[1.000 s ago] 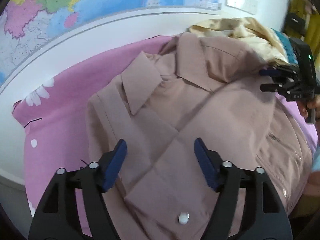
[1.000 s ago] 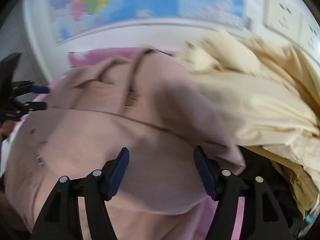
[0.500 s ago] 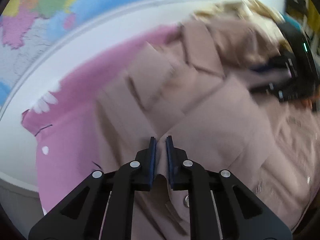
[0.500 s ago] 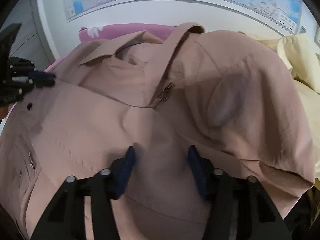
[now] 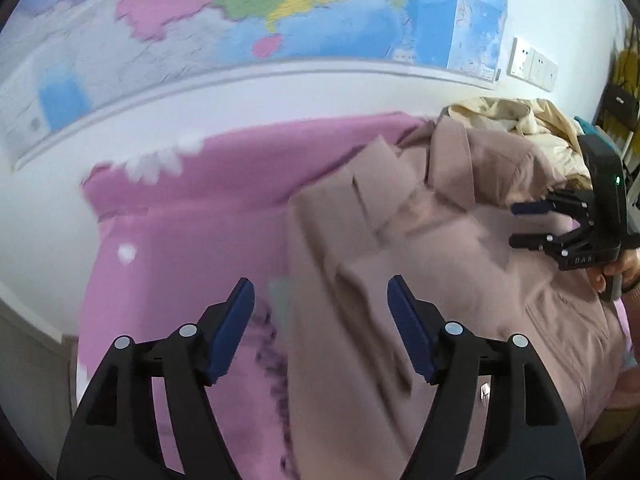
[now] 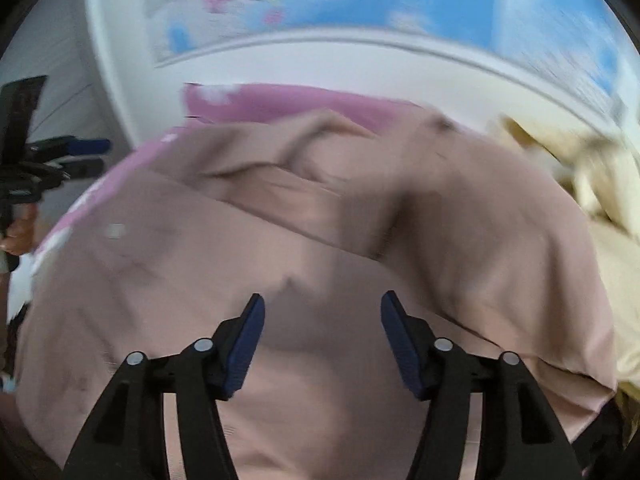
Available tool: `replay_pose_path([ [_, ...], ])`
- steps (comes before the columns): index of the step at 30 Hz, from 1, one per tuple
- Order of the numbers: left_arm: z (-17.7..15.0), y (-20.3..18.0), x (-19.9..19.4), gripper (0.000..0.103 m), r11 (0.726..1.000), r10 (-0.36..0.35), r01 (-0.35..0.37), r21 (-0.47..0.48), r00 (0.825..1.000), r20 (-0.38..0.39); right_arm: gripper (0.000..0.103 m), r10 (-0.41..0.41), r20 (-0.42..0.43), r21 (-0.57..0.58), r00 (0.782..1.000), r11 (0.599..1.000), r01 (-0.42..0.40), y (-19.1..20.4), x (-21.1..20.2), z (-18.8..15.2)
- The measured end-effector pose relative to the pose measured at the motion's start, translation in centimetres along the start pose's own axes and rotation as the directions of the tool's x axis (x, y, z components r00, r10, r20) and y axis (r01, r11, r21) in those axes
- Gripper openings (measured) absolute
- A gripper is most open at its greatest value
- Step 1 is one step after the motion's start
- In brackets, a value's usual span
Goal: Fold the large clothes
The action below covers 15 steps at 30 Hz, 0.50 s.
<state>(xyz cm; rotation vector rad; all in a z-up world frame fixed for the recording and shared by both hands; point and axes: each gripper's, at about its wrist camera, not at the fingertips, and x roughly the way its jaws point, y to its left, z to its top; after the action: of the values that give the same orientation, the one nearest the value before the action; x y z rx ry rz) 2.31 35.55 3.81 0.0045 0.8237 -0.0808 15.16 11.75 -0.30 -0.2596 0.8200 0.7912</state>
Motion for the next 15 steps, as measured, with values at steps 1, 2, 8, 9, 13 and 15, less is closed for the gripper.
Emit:
replay_pose_path([
  [1, -1.0, 0.2, -0.6, 0.070, 1.000, -0.012, 0.012, 0.001, 1.000, -0.006, 0.062, 0.028, 0.002, -0.023, 1.000, 0.999, -0.028, 1.2, 0.2, 0.4],
  [2, -2.1, 0.2, -1.0, 0.071, 1.000, -0.021, 0.021, 0.002, 1.000, -0.018, 0.064, 0.068, -0.001, -0.049, 0.998, 0.996, -0.068, 2.6, 0.4, 0.7],
  [8, -7.2, 0.1, -2.9, 0.074, 0.988, -0.153, 0.150, -0.044, 0.986, -0.065, 0.064, 0.138, -0.048, -0.136, 0.989, 0.980, -0.143, 7.8, 2.5, 1.1],
  [9, -7.9, 0.0, -3.2, 0.073, 0.986, -0.165, 0.162, -0.047, 0.984, -0.069, 0.064, 0.141, -0.056, -0.144, 0.988, 0.978, -0.148, 8.6, 3.0, 1.3],
  [13, -9.7, 0.1, -2.3, 0.010, 0.983, -0.173, 0.164, -0.081, 0.975, -0.136, 0.064, 0.141, -0.067, -0.148, 0.988, 0.978, -0.150, 9.6, 3.9, 1.9],
  [15, -9.9, 0.6, -2.1, 0.002, 0.990, -0.123, 0.112, -0.088, 0.983, -0.139, 0.064, 0.139, -0.069, -0.142, 0.988, 0.979, -0.147, 9.8, 4.0, 2.1],
])
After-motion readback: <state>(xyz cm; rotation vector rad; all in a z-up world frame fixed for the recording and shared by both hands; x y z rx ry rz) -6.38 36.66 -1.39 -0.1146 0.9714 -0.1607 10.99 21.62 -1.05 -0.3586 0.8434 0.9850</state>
